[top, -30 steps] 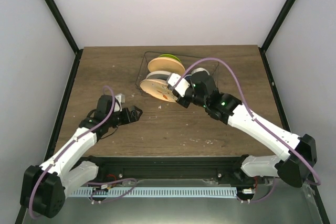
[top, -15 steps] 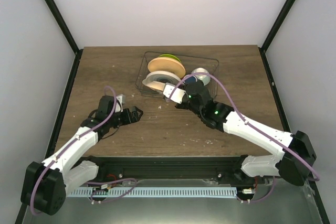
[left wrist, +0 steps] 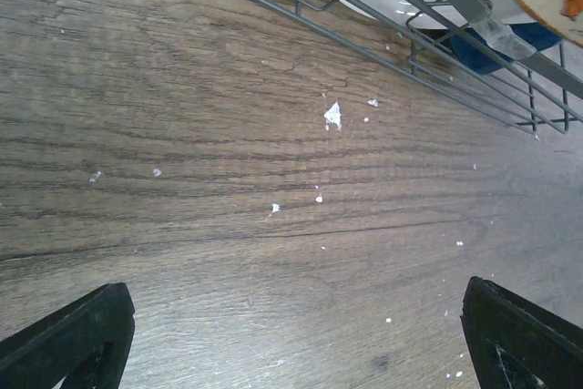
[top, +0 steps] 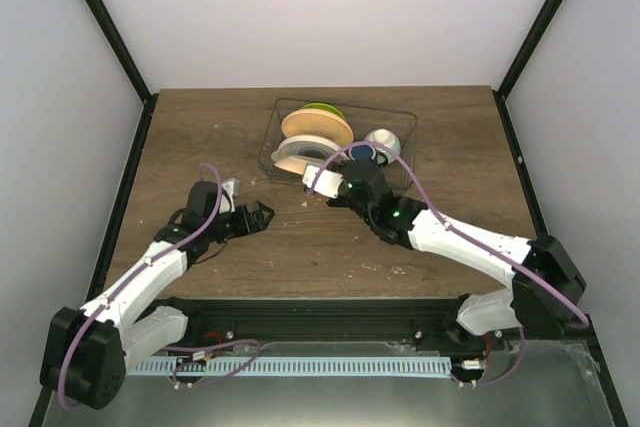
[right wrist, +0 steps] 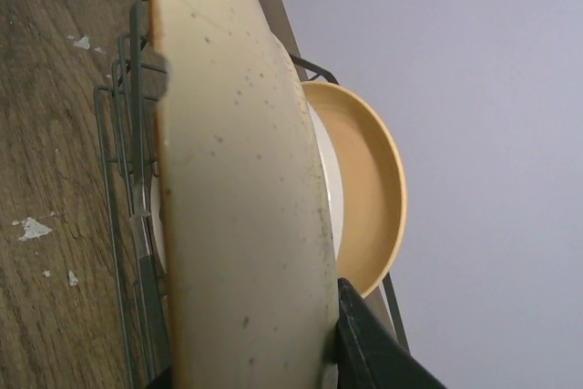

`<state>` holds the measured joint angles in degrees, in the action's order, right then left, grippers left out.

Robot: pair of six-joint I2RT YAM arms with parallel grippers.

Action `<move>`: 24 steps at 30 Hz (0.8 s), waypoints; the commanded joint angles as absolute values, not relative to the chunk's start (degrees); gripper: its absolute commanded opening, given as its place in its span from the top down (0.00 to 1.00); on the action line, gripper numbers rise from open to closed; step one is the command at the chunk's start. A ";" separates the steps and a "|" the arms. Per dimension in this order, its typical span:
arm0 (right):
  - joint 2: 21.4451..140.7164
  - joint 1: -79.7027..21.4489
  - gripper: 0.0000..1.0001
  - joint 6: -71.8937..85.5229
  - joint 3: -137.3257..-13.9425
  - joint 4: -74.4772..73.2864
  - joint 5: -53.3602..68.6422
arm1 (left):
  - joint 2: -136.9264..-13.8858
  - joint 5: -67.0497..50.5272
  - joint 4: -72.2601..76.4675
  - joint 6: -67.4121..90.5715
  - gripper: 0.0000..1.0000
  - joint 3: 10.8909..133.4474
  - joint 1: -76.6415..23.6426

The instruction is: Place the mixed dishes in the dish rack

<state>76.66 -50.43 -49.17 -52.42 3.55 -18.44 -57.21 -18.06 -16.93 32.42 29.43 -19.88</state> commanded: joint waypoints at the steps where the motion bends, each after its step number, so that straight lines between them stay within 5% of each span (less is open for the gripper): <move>1: 77.20 -50.98 0.99 -49.59 -53.79 14.59 -19.80 | -57.61 -19.27 -15.13 31.99 0.00 28.66 -19.95; 24: 83.58 -47.67 0.99 -50.08 -55.57 11.05 -16.88 | -58.01 -20.72 -13.80 31.77 0.00 28.26 -19.95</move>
<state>82.67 -49.43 -48.99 -52.86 8.82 -16.10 -57.93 -19.81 -15.27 32.40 28.80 -19.88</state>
